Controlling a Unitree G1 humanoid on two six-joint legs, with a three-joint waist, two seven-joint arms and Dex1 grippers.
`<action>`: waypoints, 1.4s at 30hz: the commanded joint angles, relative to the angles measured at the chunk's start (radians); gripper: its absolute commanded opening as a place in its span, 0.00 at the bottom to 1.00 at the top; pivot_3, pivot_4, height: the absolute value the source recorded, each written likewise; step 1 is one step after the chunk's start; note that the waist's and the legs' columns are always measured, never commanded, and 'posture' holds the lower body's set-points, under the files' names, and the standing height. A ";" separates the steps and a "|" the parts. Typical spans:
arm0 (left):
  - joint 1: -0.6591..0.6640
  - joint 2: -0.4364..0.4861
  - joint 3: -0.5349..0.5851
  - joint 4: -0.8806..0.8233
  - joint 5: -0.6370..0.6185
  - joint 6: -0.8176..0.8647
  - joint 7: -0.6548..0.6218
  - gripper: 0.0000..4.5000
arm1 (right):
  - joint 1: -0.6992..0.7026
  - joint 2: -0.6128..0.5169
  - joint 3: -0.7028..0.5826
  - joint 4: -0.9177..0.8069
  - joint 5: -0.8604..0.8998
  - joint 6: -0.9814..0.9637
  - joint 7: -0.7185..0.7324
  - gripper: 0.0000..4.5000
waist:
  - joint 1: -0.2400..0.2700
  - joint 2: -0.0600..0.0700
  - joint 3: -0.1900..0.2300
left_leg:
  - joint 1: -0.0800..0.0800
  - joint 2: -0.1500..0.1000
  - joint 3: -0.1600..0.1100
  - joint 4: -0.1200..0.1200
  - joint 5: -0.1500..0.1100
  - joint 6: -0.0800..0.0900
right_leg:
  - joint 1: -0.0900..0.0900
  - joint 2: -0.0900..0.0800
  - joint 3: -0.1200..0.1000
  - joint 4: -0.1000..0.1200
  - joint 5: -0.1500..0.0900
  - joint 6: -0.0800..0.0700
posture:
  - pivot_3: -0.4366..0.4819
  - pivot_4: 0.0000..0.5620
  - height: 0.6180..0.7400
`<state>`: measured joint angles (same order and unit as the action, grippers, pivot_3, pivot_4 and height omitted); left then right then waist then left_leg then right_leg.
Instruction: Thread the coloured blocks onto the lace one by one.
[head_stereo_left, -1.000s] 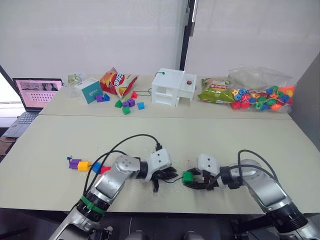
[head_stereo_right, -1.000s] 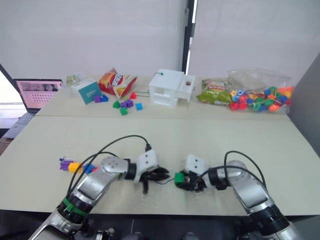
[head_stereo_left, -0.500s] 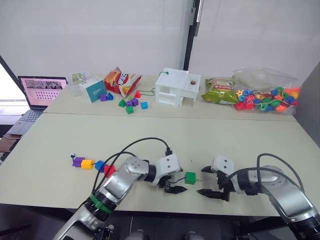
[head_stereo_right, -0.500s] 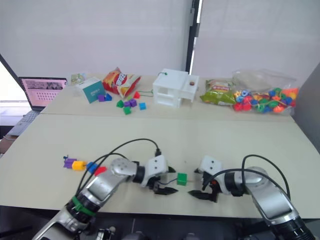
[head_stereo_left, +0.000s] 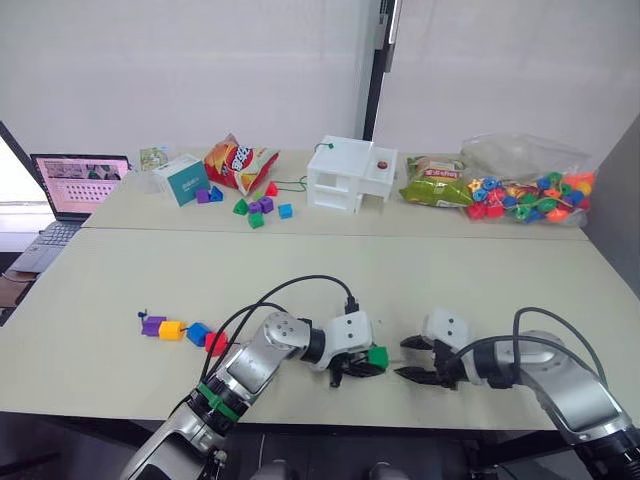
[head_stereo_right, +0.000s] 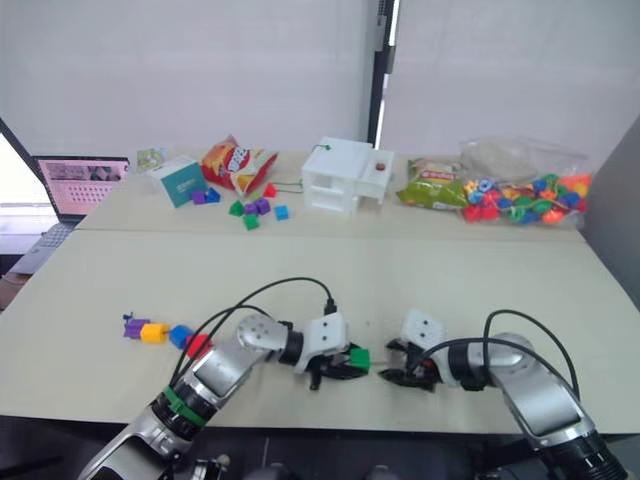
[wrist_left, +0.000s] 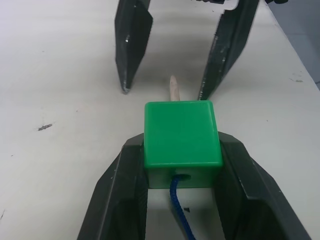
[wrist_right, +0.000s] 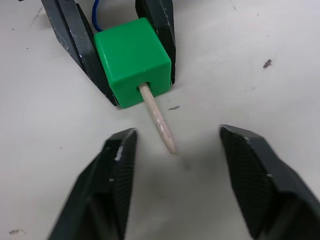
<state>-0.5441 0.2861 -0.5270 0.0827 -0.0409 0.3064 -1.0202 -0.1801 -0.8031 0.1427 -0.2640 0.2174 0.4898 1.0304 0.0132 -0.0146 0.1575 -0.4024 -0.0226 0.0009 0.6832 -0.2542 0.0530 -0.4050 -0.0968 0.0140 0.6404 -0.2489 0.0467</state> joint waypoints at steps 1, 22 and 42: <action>-0.006 -0.009 0.002 -0.018 0.000 -0.011 -0.004 0.27 | -0.003 0.001 -0.004 0.002 -0.001 -0.014 -0.003 0.28 | 0.000 0.000 0.000 | 0.000 0.000 0.000 0.000 0.000 0.000 | 0.000 0.000 0.000 0.000 0.000 0.000 | 0.48 0.27 1.00; 0.091 0.362 0.200 -0.106 -0.129 -0.085 -0.272 0.27 | -0.012 0.005 0.015 -0.053 0.008 -0.004 0.009 0.00 | -0.009 0.000 0.000 | 0.000 0.002 0.000 -0.001 0.000 0.000 | -0.001 0.002 0.000 0.001 0.000 -0.001 | 0.48 0.27 1.00; 0.053 0.736 0.342 0.014 -0.104 -0.199 -0.466 0.63 | 0.008 0.011 0.028 -0.109 0.023 0.017 0.009 0.00 | -0.010 -0.001 0.001 | 0.000 0.003 0.002 -0.002 0.000 0.000 | -0.002 0.002 -0.001 0.001 -0.001 -0.001 | 0.48 0.27 1.00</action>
<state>-0.4672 0.9958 -0.2114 0.1487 -0.1290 0.0611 -1.4765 -0.1585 -0.7933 0.1784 -0.3387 0.2202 0.4950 1.0392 0.0035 -0.0155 0.1581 -0.4024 -0.0199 0.0027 0.6818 -0.2543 0.0530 -0.4071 -0.0949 0.0133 0.6419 -0.2498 0.0455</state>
